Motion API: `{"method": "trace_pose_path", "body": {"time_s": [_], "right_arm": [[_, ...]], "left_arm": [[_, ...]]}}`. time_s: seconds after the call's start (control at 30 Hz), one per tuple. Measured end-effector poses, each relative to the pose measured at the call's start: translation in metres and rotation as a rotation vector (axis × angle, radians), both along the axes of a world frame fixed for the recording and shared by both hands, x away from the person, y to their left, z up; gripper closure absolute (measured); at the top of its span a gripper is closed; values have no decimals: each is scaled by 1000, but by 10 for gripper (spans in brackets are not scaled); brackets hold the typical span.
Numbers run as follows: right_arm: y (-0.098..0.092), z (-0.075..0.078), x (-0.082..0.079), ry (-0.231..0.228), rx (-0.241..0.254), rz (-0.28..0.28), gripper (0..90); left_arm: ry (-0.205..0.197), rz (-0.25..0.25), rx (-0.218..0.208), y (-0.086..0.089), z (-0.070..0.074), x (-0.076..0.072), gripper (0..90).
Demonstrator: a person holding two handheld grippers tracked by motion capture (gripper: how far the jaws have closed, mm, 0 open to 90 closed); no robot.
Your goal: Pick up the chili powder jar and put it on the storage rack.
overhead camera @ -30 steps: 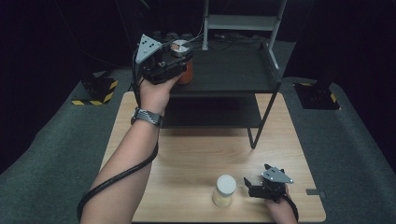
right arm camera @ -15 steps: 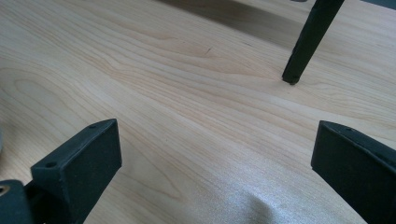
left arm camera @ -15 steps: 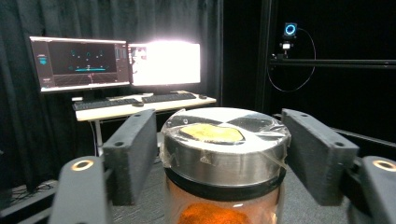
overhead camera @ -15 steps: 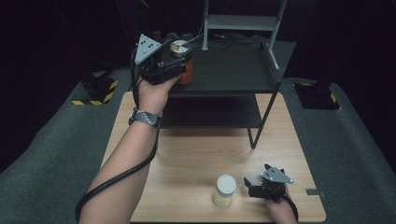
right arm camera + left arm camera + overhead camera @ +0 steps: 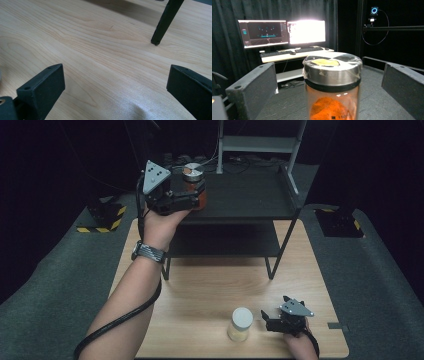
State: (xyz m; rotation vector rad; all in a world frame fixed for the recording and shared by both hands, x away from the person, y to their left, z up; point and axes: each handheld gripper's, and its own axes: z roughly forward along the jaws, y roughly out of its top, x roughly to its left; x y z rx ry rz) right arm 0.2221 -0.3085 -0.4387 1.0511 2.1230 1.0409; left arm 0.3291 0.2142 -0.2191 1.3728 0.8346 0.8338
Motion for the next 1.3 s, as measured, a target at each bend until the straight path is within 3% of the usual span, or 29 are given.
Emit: {"method": "trace_pose_path", "body": {"time_s": [0.83,1.13,1.3], "right_arm": [[1,0,0,-1,-8,1,13],[1,0,0,-1,-9,1,13],[1,0,0,-2,-11,2,12]], "left_arm": [[-12,-12,12,14,-12,-43,3],[-19,-19,42,13,-26,-59,3],[3,-27,46,15,-35,-66,3]]}}
